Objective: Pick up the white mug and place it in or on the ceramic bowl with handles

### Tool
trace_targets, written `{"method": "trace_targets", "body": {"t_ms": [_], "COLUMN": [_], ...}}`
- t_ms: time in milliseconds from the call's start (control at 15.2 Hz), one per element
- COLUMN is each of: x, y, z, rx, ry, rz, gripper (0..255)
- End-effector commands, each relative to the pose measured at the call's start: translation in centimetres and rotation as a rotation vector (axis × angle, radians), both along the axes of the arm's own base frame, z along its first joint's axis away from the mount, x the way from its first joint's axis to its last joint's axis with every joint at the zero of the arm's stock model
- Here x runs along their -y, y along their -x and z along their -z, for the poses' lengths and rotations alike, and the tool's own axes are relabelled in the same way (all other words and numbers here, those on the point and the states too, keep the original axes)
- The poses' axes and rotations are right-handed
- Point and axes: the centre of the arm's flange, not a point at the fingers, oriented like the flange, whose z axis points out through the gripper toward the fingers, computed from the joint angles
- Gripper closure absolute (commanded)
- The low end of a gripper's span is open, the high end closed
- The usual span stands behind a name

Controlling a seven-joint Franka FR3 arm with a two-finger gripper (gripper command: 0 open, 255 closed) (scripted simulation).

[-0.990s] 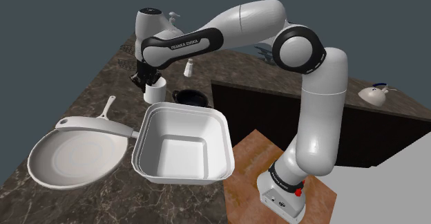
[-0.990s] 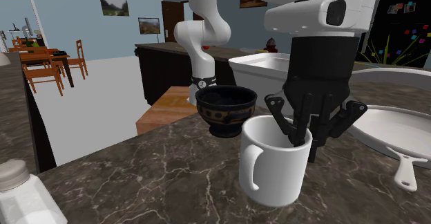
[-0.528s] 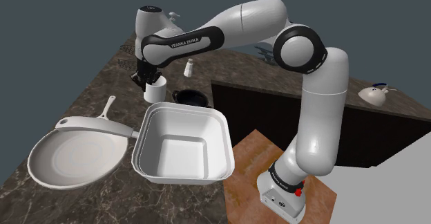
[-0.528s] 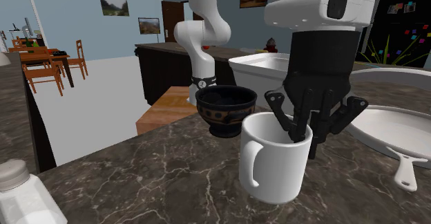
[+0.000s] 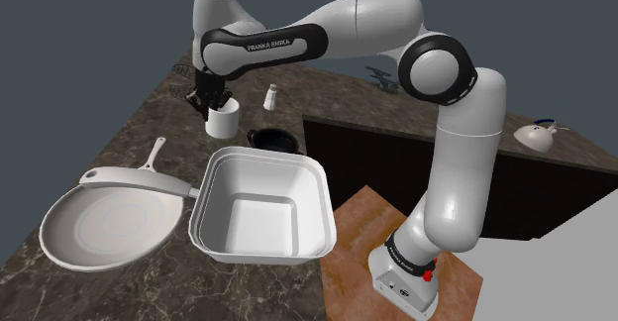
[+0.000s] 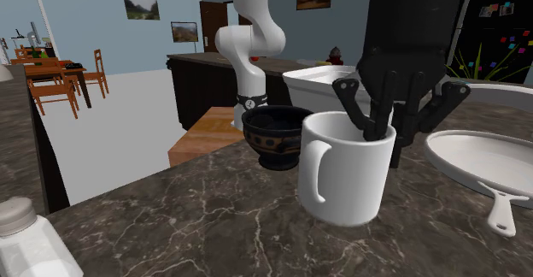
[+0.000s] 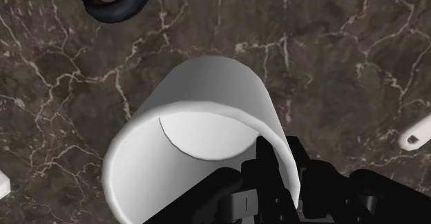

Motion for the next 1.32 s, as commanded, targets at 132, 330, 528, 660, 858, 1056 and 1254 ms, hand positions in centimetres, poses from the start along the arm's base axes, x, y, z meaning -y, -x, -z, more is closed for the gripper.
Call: {"method": "trace_targets", "body": {"t_ms": [132,330,528,660,858,1056,1254], "x": [0.1,0.1,0.1,0.1,0.1,0.1,0.1], "y": [0.0,0.0,0.0,0.0,0.0,0.0,0.0], "z": [-2.2,-3.8,-5.4,-6.4,-8.0,-9.6,-11.2], "rx": [0.0,0.0,0.0,0.0,0.0,0.0,0.0], "ry": [0.0,0.0,0.0,0.0,0.0,0.0,0.0], "rz": [0.0,0.0,0.0,0.0,0.0,0.0,0.0], "gripper": [255,255,255,255,255,255,255]}}
